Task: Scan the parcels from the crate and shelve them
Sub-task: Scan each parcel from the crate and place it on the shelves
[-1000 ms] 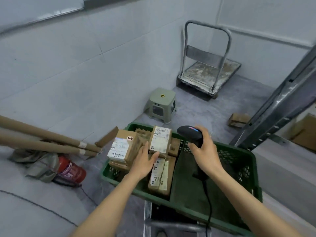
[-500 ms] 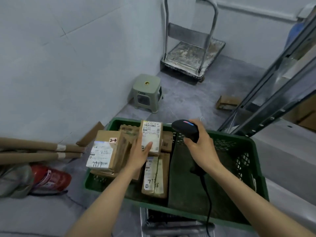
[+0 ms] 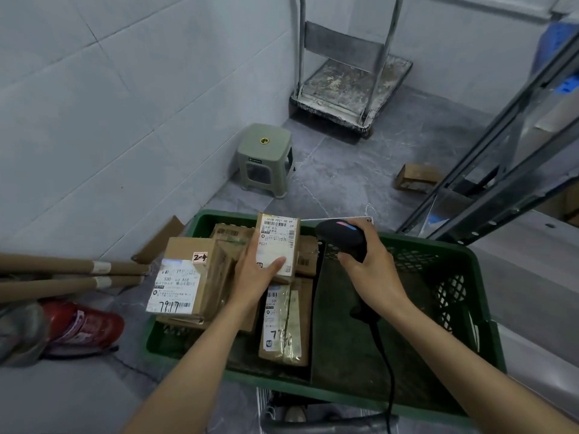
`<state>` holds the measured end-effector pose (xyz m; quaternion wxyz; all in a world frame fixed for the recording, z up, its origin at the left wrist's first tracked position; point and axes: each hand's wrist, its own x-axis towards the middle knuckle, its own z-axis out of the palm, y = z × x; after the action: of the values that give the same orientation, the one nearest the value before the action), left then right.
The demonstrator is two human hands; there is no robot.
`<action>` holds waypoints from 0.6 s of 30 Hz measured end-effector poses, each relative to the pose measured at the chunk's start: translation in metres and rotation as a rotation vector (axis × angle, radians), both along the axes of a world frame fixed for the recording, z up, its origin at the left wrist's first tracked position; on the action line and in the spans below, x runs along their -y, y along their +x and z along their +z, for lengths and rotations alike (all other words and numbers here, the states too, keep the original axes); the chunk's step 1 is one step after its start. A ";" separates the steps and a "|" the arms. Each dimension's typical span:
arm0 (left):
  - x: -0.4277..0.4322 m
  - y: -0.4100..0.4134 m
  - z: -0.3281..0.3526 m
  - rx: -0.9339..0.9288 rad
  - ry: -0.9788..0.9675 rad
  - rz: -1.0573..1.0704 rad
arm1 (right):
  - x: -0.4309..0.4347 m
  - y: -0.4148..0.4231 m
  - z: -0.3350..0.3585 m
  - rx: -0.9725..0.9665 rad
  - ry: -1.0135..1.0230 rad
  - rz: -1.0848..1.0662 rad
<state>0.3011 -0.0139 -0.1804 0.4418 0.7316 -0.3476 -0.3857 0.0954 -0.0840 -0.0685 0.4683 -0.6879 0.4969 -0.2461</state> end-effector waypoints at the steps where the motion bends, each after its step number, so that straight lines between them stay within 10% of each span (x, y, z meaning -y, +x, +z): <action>1: 0.001 0.000 0.000 -0.007 0.001 -0.001 | 0.000 0.000 0.000 -0.001 0.002 -0.005; 18: -0.003 -0.011 0.007 -0.052 -0.031 0.053 | -0.013 -0.003 0.002 0.006 -0.013 -0.055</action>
<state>0.2905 -0.0108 -0.1732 0.4720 0.7232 -0.3225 -0.3875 0.0928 -0.0712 -0.0666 0.4583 -0.6762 0.5127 -0.2644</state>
